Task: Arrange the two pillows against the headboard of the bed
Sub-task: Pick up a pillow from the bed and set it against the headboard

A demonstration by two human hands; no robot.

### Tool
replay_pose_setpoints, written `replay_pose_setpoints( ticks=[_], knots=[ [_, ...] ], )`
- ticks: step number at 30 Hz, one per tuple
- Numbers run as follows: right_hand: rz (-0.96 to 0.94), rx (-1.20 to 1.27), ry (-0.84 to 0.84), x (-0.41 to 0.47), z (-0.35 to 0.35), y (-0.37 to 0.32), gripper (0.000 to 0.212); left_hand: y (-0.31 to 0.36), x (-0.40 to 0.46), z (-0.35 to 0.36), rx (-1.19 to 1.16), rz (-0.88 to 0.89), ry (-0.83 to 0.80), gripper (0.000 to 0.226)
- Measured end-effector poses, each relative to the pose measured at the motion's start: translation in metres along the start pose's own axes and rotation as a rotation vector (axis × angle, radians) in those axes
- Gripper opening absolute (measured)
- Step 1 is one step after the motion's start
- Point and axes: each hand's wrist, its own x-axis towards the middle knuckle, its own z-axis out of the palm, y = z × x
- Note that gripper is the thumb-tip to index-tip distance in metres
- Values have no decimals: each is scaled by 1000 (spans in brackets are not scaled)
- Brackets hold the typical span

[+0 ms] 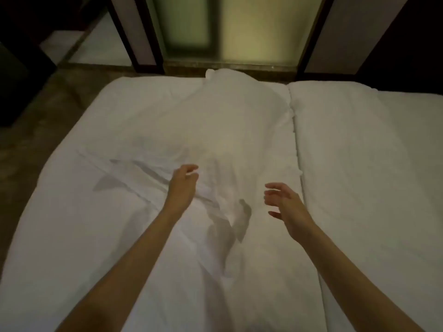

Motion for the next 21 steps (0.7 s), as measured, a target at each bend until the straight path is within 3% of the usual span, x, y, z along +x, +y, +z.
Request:
replay_pose_setpoints(
  ticks=[3, 10, 16, 21],
  knots=[
    [72, -24, 21, 39, 15, -23, 41, 15, 71, -13, 268, 108, 13, 33],
    [193, 32, 67, 142, 25, -60, 79, 49, 222, -7, 673, 147, 1, 61],
    [273, 34, 121, 206, 29, -56, 103, 52, 295, 1, 642, -67, -84, 91],
    [336, -54, 198, 240, 38, -51, 103, 8, 283, 13, 698, 13, 57, 95]
  ],
)
